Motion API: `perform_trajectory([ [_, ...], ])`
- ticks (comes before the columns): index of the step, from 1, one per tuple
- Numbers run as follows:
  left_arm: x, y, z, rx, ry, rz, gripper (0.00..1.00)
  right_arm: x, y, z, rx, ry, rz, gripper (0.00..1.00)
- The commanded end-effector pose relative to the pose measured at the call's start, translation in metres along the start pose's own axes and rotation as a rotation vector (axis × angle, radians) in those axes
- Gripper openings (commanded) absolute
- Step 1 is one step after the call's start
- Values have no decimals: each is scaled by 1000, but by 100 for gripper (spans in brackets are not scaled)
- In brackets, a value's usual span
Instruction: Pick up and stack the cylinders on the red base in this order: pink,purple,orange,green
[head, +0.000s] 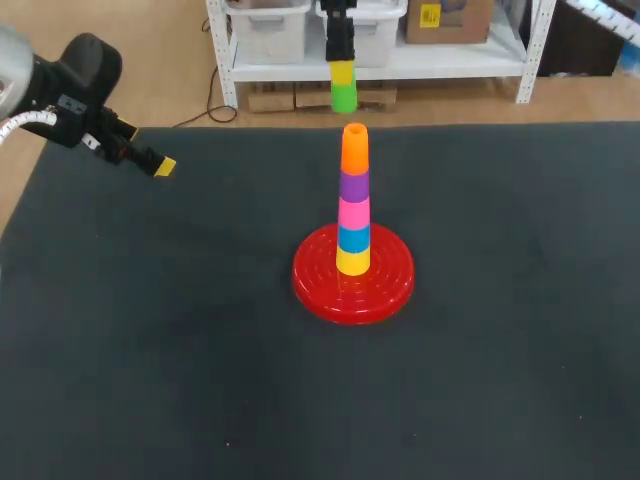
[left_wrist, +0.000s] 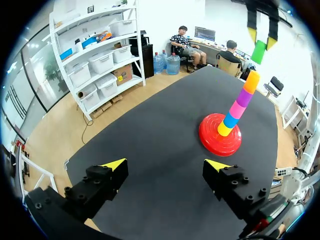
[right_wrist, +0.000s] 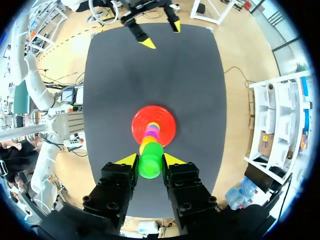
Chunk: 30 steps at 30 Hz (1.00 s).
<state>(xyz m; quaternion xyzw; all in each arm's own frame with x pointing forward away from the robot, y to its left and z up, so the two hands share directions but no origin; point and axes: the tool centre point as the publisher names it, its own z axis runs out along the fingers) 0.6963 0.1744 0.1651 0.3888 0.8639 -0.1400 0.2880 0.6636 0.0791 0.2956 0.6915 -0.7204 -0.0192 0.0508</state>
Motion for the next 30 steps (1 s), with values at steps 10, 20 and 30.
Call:
perform_trajectory([
  [10, 0, 0, 0, -1, 2, 0, 100, 13, 21, 7, 170, -72, -15, 0],
  [20, 0, 0, 0, -1, 2, 0, 100, 14, 25, 8, 158, -38, -34, 0],
  [30, 0, 0, 0, -1, 2, 0, 100, 17, 13, 20, 133, -13, -21, 0],
])
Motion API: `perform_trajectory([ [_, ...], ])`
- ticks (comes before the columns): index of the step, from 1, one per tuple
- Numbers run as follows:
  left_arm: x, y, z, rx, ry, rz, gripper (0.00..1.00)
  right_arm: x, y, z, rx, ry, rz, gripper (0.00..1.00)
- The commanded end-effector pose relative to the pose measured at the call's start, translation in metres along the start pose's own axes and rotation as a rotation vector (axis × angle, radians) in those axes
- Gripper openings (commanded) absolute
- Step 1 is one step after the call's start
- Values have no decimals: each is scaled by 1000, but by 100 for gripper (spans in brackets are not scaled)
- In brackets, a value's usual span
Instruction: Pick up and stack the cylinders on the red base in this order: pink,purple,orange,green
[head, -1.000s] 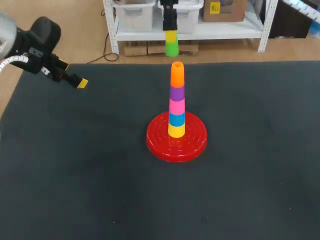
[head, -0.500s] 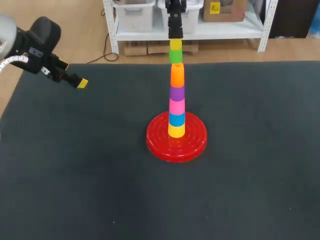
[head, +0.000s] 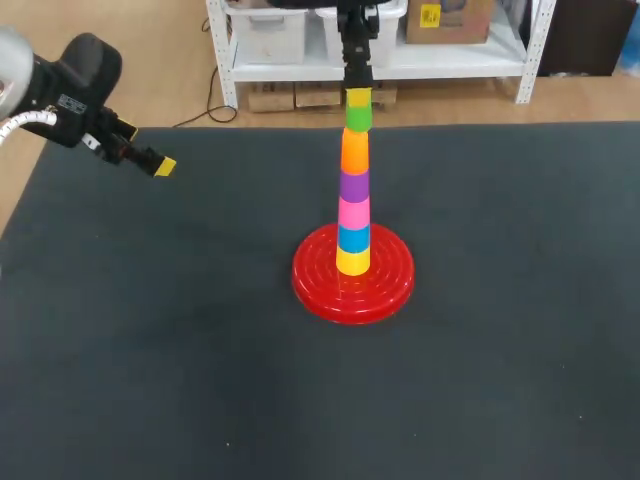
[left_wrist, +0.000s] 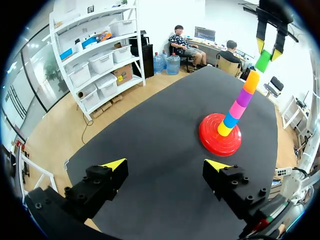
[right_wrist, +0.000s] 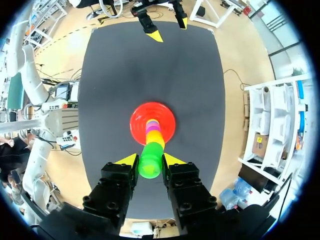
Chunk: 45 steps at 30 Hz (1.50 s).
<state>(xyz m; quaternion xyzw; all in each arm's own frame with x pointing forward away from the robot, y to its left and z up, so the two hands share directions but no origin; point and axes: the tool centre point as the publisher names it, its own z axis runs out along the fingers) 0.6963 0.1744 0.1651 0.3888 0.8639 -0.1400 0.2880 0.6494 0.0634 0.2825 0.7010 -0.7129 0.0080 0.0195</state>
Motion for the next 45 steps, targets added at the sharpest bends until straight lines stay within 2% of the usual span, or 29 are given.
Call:
perform_trajectory([
  [1, 0, 0, 0, -1, 2, 0, 100, 2, 1, 5, 50, -6, 2, 0],
  [11, 0, 0, 0, -1, 2, 0, 100, -1, 2, 8, 26, -40, 12, 0],
  [21, 0, 0, 0, -1, 2, 0, 100, -1, 4, 9, 22, -30, 10, 0],
  [33, 0, 0, 0, -1, 2, 0, 100, -2, -4, 19, 5, -24, 30, 0],
  [45, 0, 0, 0, -1, 2, 0, 100, -2, -15, 25, -22, -58, 52, 0],
])
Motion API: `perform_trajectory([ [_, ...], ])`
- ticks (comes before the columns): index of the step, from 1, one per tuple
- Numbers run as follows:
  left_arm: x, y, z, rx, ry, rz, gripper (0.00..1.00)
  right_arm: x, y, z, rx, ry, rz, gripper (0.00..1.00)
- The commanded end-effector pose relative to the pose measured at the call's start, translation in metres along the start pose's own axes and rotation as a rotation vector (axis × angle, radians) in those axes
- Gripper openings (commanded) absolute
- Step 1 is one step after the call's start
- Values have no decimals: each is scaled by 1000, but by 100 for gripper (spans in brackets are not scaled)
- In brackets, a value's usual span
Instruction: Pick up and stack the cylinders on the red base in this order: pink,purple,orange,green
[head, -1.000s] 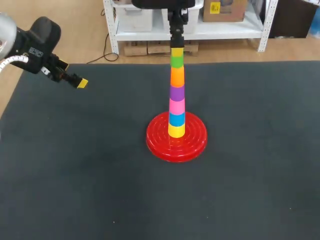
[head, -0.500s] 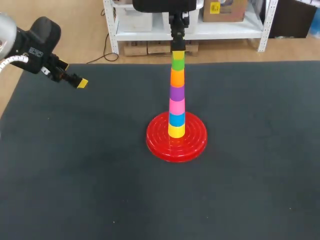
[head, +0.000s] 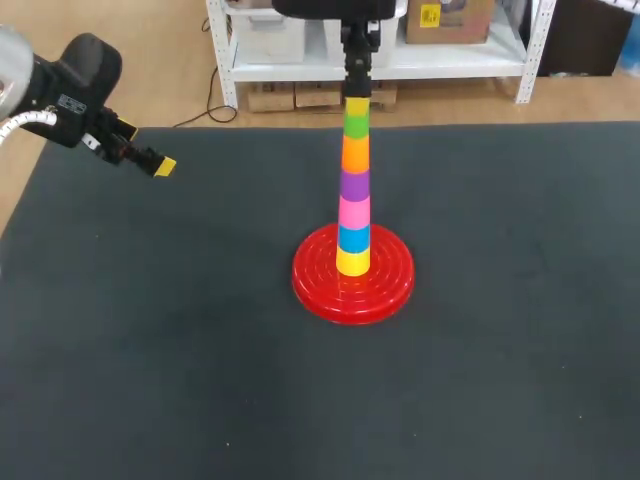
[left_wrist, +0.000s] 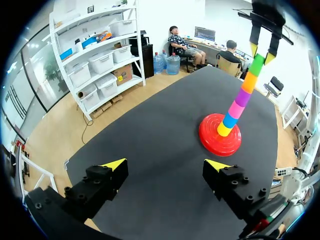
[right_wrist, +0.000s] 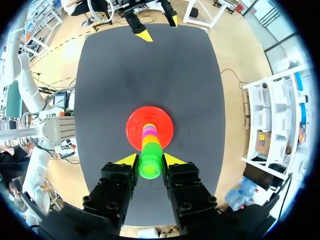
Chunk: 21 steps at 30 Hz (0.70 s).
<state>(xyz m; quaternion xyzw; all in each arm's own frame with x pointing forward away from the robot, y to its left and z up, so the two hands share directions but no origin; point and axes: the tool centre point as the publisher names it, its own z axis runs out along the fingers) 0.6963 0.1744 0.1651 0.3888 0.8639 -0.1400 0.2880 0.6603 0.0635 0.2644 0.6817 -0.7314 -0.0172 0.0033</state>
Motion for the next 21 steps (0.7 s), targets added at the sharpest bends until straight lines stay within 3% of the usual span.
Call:
perform_trajectory([
  [1, 0, 0, 0, -1, 2, 0, 100, -1, -4, 8, -13, 3, 0, 0],
  [12, 0, 0, 0, -1, 2, 0, 100, -7, -1, 28, -64, 7, -17, 0],
  [18, 0, 0, 0, -1, 2, 0, 100, -9, 0, 24, -58, -10, -30, 0],
  [19, 0, 0, 0, -1, 2, 0, 100, -9, 0, 22, -48, -9, -38, 8],
  [20, 0, 0, 0, -1, 2, 0, 100, -9, 1, 20, -46, -11, -40, 42],
  [21, 0, 0, 0, -1, 2, 0, 100, -9, 2, 18, -38, -23, -51, 100],
])
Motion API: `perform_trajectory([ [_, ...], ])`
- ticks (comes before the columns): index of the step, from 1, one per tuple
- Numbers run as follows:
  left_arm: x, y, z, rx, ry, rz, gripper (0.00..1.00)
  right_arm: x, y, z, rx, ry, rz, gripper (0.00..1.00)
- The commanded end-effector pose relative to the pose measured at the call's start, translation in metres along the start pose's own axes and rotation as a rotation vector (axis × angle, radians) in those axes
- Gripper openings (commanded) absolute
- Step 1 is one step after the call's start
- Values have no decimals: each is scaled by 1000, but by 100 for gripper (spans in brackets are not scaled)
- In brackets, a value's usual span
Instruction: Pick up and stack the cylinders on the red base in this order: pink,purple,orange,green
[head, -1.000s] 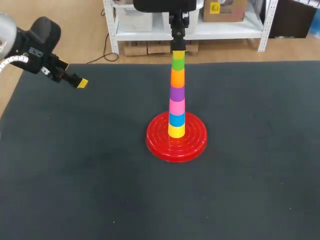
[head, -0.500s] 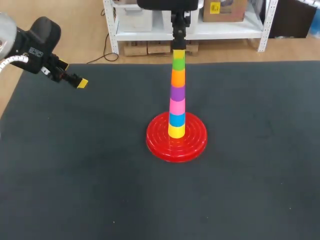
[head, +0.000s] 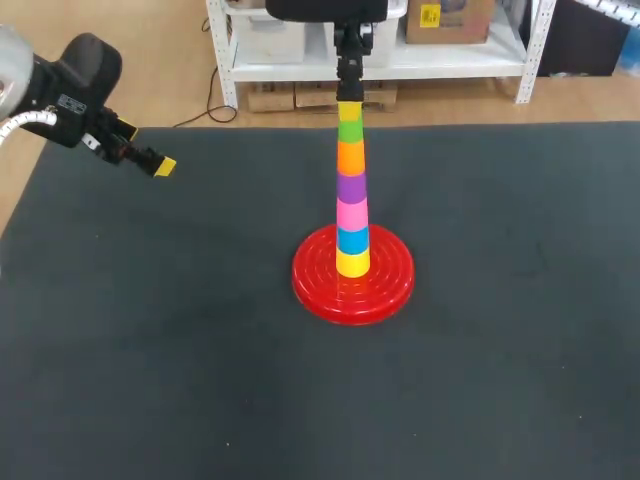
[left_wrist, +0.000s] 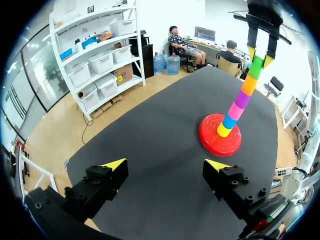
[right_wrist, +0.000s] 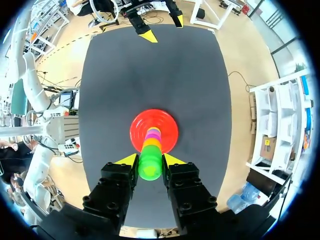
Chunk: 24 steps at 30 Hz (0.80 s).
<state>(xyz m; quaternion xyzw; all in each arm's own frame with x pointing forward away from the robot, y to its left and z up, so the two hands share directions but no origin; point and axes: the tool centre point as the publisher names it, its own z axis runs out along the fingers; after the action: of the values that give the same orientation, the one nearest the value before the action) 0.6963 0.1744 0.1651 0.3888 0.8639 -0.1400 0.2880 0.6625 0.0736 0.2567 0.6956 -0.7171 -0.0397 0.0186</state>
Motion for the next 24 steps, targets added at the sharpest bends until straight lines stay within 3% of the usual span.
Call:
perform_trajectory([
  [1, 0, 0, 0, -1, 2, 0, 100, 1, 4, 8, 23, -10, -17, 100],
  [13, 0, 0, 0, -1, 2, 0, 100, -4, 7, -9, 78, -82, -64, 100],
  [24, 0, 0, 0, -1, 2, 0, 100, -18, 9, -45, 183, -167, -143, 100],
])
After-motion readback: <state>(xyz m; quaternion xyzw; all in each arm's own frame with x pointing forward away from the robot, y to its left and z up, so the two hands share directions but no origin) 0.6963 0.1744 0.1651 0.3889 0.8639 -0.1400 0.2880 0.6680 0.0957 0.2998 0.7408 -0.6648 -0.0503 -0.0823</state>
